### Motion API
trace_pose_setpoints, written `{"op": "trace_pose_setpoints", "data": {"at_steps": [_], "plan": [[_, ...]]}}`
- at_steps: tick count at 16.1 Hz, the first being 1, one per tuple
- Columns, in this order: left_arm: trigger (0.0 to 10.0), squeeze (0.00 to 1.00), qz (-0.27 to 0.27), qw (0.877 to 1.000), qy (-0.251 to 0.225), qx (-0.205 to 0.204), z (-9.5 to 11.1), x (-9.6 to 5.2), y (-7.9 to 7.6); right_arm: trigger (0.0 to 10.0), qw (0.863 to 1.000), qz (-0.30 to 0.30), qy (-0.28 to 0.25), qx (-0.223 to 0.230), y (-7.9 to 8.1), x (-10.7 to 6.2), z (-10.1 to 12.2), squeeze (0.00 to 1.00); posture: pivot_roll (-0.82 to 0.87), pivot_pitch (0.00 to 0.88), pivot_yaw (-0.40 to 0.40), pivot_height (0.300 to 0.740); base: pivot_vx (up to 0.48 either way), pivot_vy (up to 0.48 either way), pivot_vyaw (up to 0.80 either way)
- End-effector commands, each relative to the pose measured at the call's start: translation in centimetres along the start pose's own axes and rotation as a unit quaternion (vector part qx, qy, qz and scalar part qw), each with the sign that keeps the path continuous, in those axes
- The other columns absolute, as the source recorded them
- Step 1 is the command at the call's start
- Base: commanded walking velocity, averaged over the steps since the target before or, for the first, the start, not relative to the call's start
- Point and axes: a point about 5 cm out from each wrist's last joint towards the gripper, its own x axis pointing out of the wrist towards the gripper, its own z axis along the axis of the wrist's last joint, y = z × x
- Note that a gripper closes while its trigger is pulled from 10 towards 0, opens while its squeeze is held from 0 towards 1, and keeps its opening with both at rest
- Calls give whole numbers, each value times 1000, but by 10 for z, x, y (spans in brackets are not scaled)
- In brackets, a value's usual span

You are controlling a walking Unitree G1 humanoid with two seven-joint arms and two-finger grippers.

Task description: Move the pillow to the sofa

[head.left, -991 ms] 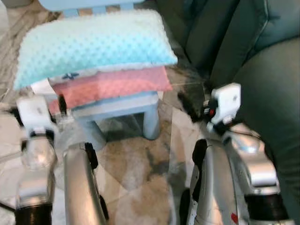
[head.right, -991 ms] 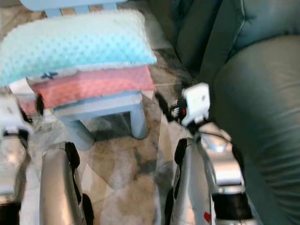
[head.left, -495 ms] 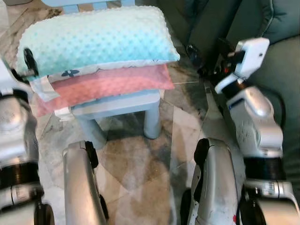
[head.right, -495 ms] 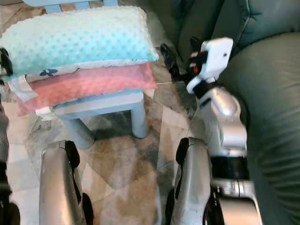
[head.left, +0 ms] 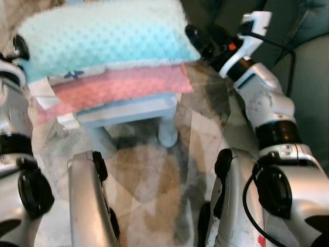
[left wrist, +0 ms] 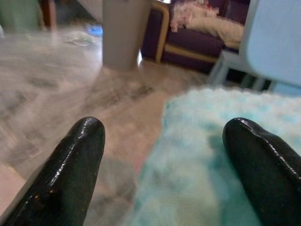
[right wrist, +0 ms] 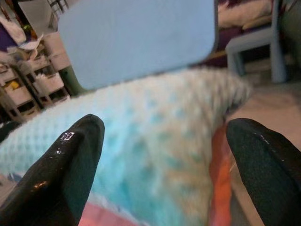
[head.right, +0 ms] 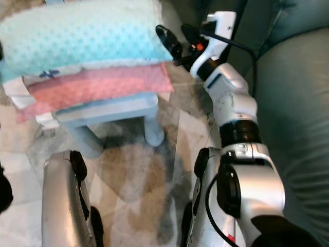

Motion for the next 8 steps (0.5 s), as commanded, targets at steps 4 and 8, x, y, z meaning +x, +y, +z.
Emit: {"op": "trace_pose_setpoints", "data": {"at_steps": [4, 8], "plan": [[10000, 0, -33, 995, 80, -41, -18, 5, -5, 10000, 999, 13, 26, 25, 12, 18, -18, 0, 102, 416, -13, 339, 0, 0, 0], [10000, 0, -98, 988, 116, -36, -27, 4, -23, 10000, 999, 22, 35, -3, 27, 33, -22, 0, 111, 429, -7, 339, 0, 0, 0]]}}
